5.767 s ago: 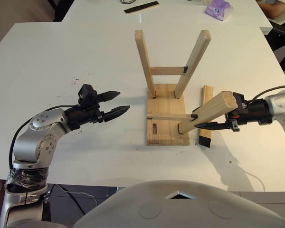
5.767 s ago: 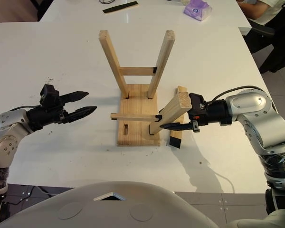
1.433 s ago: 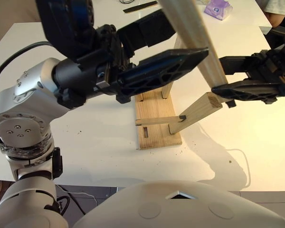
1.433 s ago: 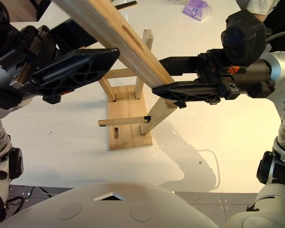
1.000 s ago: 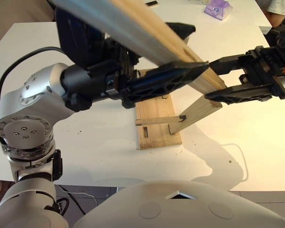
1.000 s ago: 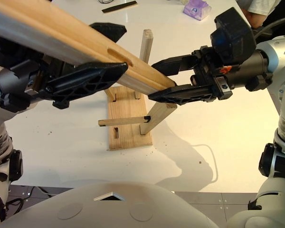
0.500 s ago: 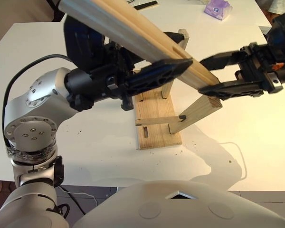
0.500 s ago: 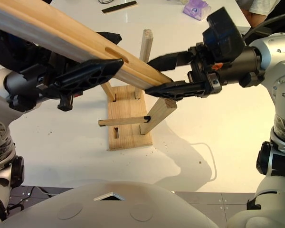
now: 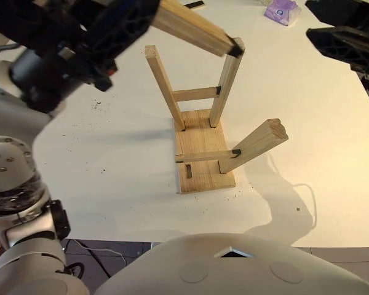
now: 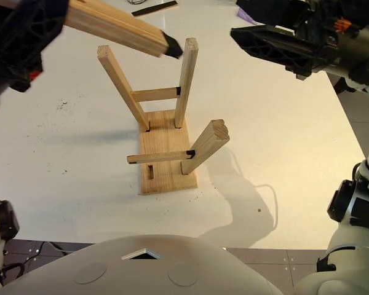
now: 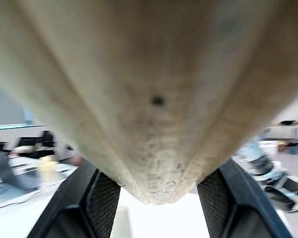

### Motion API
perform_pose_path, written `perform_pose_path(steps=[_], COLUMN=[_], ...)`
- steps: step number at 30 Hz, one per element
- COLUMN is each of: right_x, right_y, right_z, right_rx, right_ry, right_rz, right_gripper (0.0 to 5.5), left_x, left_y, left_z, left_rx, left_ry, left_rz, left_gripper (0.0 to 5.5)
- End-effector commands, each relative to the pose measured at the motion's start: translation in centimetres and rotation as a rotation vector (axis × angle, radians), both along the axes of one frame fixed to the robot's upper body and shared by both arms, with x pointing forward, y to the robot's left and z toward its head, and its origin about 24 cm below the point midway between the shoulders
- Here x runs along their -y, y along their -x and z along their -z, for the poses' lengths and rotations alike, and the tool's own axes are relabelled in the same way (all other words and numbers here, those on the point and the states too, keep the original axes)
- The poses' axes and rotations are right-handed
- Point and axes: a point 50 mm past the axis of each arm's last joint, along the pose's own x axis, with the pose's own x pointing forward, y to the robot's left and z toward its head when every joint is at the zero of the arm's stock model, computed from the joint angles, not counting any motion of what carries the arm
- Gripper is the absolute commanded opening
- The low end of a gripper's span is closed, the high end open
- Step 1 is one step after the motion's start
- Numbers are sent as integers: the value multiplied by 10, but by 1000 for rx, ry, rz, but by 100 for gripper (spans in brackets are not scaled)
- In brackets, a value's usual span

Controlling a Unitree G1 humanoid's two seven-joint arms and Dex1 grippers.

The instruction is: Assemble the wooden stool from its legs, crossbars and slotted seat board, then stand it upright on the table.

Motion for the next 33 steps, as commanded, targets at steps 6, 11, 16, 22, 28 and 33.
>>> perform_pose_path(steps=[6,11,16,22,28,33], right_x=[33,34,34,29,25,24], right_y=[24,30,25,24,20,16], right_z=[29,41,39,42,37,37], right_rx=[-59,-86,-76,-68,-61,-61], right_ry=[-5,24,47,38,10,11], right_rz=[236,262,259,240,220,213], right_gripper=[302,302,302,302,302,302], left_x=[-63,-50,-33,-23,-14,-8], left_y=[32,43,53,53,46,39], left_z=[30,79,115,129,138,144], left_rx=[-126,-264,-306,-288,-269,-243], left_ry=[-472,-464,-470,-496,-497,-525], left_rz=[-19,109,141,145,143,124], left_gripper=[205,205,205,205,205,205])
